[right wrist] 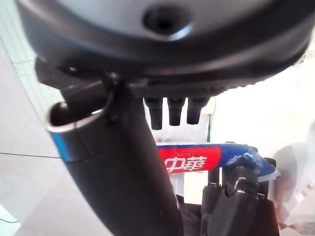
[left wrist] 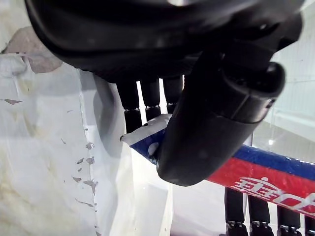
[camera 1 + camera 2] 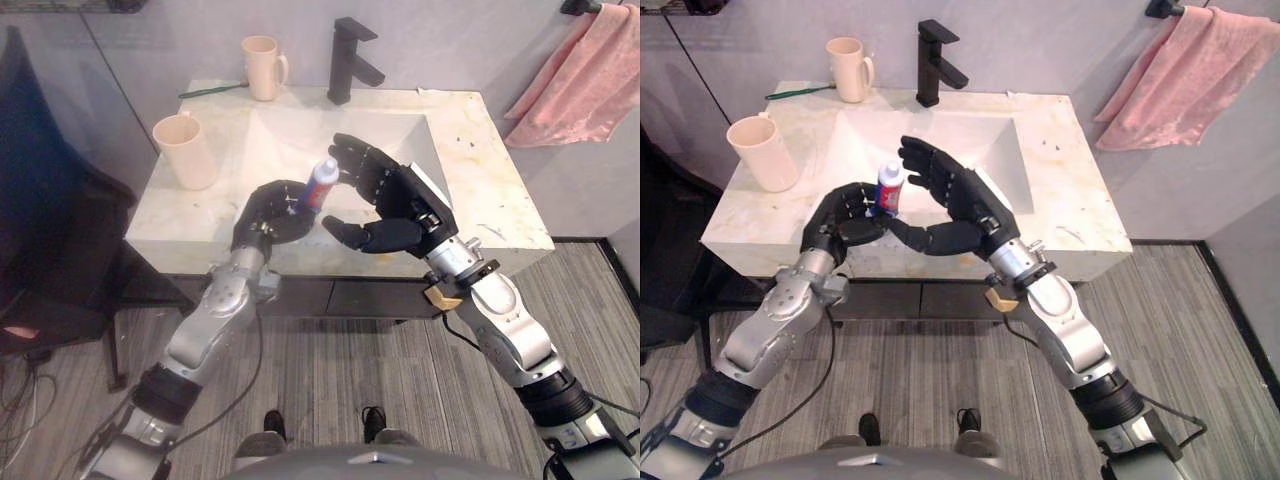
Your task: Organize the bathroom.
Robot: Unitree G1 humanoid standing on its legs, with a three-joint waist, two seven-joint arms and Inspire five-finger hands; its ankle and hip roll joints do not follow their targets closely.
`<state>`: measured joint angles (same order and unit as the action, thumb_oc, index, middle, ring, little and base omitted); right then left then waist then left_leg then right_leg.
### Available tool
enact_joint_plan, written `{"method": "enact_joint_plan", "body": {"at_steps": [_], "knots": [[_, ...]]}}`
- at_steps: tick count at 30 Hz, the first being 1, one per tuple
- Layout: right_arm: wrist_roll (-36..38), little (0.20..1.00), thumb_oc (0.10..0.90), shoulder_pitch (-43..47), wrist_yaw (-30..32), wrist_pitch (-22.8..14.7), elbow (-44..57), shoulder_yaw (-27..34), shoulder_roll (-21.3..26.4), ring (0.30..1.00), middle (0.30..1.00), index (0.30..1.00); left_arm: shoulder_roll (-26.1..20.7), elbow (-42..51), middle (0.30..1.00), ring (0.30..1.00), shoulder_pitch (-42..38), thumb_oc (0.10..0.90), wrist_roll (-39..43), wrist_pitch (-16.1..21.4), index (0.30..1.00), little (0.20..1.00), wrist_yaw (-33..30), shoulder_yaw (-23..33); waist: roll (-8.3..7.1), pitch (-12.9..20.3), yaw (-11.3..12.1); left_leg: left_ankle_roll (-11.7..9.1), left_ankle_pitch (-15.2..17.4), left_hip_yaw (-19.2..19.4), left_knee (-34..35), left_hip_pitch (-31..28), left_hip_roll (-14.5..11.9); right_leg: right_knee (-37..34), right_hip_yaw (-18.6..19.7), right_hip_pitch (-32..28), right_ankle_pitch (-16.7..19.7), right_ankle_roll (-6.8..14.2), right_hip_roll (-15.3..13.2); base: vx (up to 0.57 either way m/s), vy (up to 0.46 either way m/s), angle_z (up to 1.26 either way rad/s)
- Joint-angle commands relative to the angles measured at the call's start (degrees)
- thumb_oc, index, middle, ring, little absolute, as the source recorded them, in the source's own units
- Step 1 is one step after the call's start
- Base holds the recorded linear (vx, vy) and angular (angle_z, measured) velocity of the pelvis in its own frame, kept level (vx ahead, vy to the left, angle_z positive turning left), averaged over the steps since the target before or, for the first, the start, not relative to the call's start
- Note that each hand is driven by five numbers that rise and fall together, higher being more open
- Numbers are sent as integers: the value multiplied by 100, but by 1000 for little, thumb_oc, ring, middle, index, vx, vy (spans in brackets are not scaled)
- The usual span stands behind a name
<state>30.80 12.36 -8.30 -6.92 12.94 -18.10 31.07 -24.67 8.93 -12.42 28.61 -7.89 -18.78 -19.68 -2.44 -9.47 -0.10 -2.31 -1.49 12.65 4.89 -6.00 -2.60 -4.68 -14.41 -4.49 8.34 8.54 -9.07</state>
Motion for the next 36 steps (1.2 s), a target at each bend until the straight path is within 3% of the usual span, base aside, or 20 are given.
{"method": "enact_joint_plan", "body": {"at_steps": [1, 2, 3, 4, 10, 14, 22, 36], "knots": [[203, 900, 800, 853, 124, -536, -35, 256, -142, 900, 900, 900, 155, 5, 300, 300, -815, 400, -312, 734, 300, 300, 129, -42, 49, 502, 33, 147, 556, -353, -12, -172, 410, 95, -384, -195, -907, 158, 271, -1, 4, 6], [199, 900, 800, 858, 127, -542, -43, 258, -145, 900, 900, 900, 154, 4, 300, 300, -817, 400, -317, 732, 300, 300, 126, -44, 49, 503, 34, 148, 556, -354, -12, -171, 411, 96, -385, -193, -907, 157, 271, -5, 6, 3], [191, 818, 745, 874, 134, -571, -73, 266, -165, 818, 818, 818, 148, 8, 300, 300, -830, 400, -313, 714, 300, 300, 116, -44, 53, 503, 39, 151, 555, -360, -13, -171, 414, 101, -388, -190, -906, 156, 270, 0, 0, 0], [178, 804, 736, 880, 140, -589, -92, 271, -181, 804, 804, 804, 148, -5, 300, 300, -838, 400, -318, 710, 300, 300, 112, -41, 53, 502, 43, 150, 556, -363, -12, -174, 414, 102, -391, -191, -904, 159, 269, 0, 0, 0], [186, 834, 756, 889, 84, -538, -125, 303, -186, 834, 834, 834, 152, -52, 300, 300, -814, 400, -336, 692, 300, 300, 159, -17, 52, 512, 47, 152, 553, -379, -4, -180, 419, 88, -375, -198, -897, 159, 276, 0, 0, 0], [274, 759, 706, 920, 53, -577, -218, 299, -182, 759, 759, 759, 144, -80, 300, 300, -817, 400, -342, 697, 300, 300, 137, -25, 49, 513, 57, 145, 547, -379, -1, -182, 415, 75, -393, -206, -885, 166, 268, 0, 0, 0], [285, 900, 800, 1089, 38, -510, -436, 179, -259, 900, 900, 900, 181, -178, 300, 300, -857, 400, -322, 698, 300, 300, 155, -43, 35, 528, 126, 132, 536, -429, 11, -169, 418, 48, -450, -228, -879, 165, 256, 2, 2, 1], [243, 900, 800, 1389, 56, -452, -560, 101, -305, 900, 900, 900, 209, -261, 300, 300, -834, 400, -316, 661, 300, 300, 229, -50, 27, 541, 217, 128, 525, -480, 11, -150, 438, 40, -514, -230, -866, 164, 228, 0, 0, 0]]}}
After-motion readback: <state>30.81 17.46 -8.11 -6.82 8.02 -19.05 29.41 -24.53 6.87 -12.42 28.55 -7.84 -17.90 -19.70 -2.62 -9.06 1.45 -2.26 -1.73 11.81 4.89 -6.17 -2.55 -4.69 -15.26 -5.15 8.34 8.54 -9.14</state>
